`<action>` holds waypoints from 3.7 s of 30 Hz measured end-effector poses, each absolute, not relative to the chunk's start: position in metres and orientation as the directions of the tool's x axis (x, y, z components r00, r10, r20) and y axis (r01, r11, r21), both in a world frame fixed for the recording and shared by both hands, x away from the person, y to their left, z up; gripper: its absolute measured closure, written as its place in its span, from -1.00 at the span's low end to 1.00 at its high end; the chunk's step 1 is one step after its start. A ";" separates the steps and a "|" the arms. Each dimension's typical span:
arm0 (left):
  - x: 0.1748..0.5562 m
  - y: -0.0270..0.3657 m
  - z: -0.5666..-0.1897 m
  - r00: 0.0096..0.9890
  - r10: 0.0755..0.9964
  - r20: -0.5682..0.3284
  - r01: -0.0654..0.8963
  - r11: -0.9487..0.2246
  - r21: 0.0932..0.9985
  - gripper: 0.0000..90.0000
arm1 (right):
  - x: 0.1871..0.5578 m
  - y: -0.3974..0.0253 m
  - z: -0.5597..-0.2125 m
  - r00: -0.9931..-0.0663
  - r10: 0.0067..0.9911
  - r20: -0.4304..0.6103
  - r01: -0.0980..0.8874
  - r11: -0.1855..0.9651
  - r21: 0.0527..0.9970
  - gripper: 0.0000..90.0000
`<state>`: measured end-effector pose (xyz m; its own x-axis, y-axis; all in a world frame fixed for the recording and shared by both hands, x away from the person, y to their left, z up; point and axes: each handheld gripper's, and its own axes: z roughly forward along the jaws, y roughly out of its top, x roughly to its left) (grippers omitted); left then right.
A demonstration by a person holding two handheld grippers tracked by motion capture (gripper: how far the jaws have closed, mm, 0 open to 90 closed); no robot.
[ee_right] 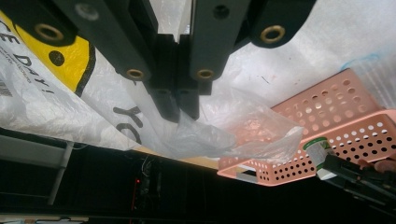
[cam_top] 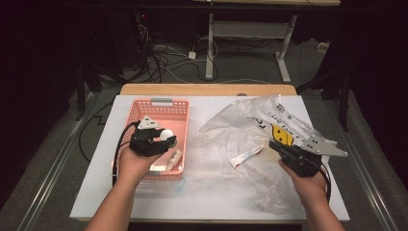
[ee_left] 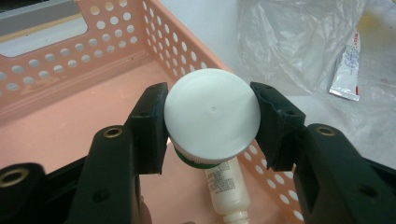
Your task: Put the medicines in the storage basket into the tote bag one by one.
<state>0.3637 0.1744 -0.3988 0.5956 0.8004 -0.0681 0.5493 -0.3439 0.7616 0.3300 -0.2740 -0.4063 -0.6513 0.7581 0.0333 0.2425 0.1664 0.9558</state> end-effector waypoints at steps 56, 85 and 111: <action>0.314 0.137 -0.391 0.748 0.651 -0.131 0.399 -0.283 0.872 0.08 | 0.328 -0.270 -0.408 -0.660 0.751 0.034 0.243 0.171 0.955 1.00; 0.327 0.045 -0.411 0.815 0.570 -0.104 0.375 -0.380 0.846 0.08 | 0.329 -0.269 -0.408 -0.659 0.751 0.032 0.242 0.171 0.955 1.00; 0.354 -0.035 -0.445 0.848 0.518 -0.111 0.362 -0.414 0.835 0.08 | 0.330 -0.270 -0.409 -0.660 0.751 0.030 0.241 0.173 0.955 1.00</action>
<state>0.3543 -0.0350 -0.4446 0.8485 0.5176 -0.1106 0.3615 -0.4141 0.8353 0.3302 -0.2699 -0.4085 -0.6597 0.7509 0.0305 0.2408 0.1729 0.9550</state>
